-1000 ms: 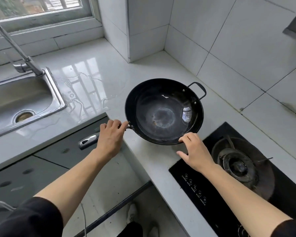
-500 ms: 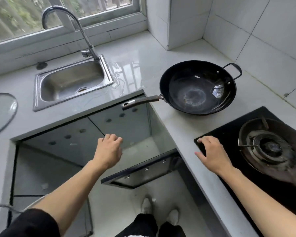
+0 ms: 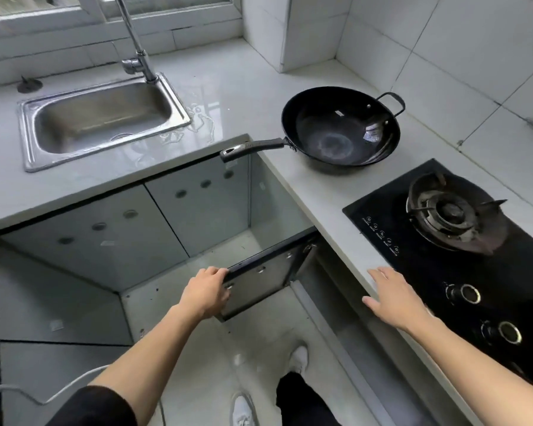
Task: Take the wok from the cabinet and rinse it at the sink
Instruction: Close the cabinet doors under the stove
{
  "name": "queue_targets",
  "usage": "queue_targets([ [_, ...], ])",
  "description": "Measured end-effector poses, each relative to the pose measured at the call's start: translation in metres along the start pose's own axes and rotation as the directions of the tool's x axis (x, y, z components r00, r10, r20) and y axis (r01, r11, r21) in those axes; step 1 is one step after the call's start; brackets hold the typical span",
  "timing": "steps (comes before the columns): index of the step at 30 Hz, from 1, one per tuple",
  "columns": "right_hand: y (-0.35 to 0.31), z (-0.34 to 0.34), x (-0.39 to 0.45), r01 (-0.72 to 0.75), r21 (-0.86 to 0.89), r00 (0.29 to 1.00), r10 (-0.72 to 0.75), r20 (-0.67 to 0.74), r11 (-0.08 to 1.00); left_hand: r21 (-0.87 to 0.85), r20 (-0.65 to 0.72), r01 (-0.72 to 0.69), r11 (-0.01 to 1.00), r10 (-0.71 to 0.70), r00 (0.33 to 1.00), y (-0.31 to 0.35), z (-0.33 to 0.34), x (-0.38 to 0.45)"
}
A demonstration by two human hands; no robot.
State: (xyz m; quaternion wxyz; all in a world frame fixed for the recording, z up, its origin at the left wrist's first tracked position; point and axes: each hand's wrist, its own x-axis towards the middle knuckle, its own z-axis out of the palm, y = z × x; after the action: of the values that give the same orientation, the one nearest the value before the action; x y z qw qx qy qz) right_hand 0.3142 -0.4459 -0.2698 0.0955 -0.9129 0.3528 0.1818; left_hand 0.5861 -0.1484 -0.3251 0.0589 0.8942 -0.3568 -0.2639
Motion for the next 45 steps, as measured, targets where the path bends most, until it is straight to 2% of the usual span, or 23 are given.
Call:
queue_targets([
  [4,0.017,0.024,-0.033,-0.101,0.06,0.994,0.098,0.044,0.993,-0.01,-0.072,0.003,1.0,-0.003,0.997,0.0,0.01,0.001],
  [8,0.029,0.037,-0.061,-0.167,0.046,0.984,0.163,0.067,0.985,-0.07,-0.066,0.019,0.997,-0.024,0.998,0.005,0.017,-0.002],
  [17,0.037,0.048,-0.08,-0.144,0.108,0.99,0.142,0.026,0.984,-0.197,-0.062,0.068,0.978,-0.081,0.995,0.036,0.041,-0.024],
  [23,0.053,0.059,-0.108,-0.154,0.163,0.987,0.158,-0.016,0.975,-0.398,-0.017,0.11,0.911,-0.127,0.992,0.077,0.057,-0.05],
  [26,0.064,0.061,-0.124,-0.178,0.177,0.982,0.185,-0.024,0.968,-0.558,0.107,0.188,0.809,-0.155,0.982,0.1,0.07,-0.059],
  [29,0.082,0.068,-0.144,-0.236,0.224,0.97,0.243,0.0,0.945,-0.755,0.312,0.325,0.569,-0.124,0.942,0.128,0.086,-0.065],
  [30,0.089,0.069,-0.15,-0.25,0.231,0.966,0.257,0.002,0.94,-0.784,0.384,0.371,0.498,-0.082,0.92,0.14,0.09,-0.066],
  [33,0.105,0.072,-0.165,-0.274,0.243,0.96,0.28,0.009,0.931,-0.773,0.521,0.471,0.426,0.002,0.853,0.174,0.098,-0.068],
  [35,0.112,0.075,-0.173,-0.268,0.254,0.963,0.27,0.028,0.929,-0.777,0.567,0.521,0.353,0.034,0.823,0.197,0.104,-0.068],
  [38,0.117,0.079,-0.176,-0.23,0.269,0.973,0.224,0.054,0.935,-0.779,0.623,0.606,0.163,0.085,0.778,0.226,0.115,-0.066],
  [40,0.121,0.078,-0.175,-0.22,0.29,0.975,0.214,0.053,0.931,-0.779,0.626,0.624,0.059,0.114,0.771,0.244,0.123,-0.063],
  [45,0.128,0.076,-0.171,-0.204,0.279,0.979,0.198,0.049,0.939,-0.772,0.626,0.634,-0.044,0.119,0.771,0.278,0.136,-0.053],
])
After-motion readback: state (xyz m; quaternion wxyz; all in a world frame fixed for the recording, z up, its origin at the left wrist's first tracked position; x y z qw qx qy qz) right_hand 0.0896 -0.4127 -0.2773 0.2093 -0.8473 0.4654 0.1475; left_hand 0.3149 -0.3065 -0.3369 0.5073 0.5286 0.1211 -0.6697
